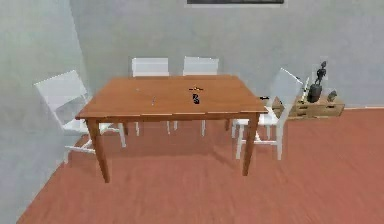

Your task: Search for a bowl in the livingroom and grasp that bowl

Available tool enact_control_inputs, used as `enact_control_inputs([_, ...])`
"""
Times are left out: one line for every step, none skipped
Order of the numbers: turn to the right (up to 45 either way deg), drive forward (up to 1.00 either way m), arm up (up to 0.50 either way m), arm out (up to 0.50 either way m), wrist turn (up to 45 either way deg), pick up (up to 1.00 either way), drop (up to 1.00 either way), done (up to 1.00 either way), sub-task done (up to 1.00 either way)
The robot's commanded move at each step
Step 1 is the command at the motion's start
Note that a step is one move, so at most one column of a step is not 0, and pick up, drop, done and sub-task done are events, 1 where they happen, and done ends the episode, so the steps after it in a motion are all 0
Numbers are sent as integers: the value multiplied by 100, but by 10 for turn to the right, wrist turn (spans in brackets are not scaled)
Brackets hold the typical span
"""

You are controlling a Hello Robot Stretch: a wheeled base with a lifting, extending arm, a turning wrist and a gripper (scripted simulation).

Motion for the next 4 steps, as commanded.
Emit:
enact_control_inputs([-60, 0, 0, 0, 0, 0, 0, 0, 0])
enact_control_inputs([0, 45, 0, 0, 0, 0, 0, 0, 0])
enact_control_inputs([-450, 0, 0, 0, 0, 0, 0, 0, 0])
enact_control_inputs([-450, 0, 0, 0, 0, 0, 0, 0, 0])
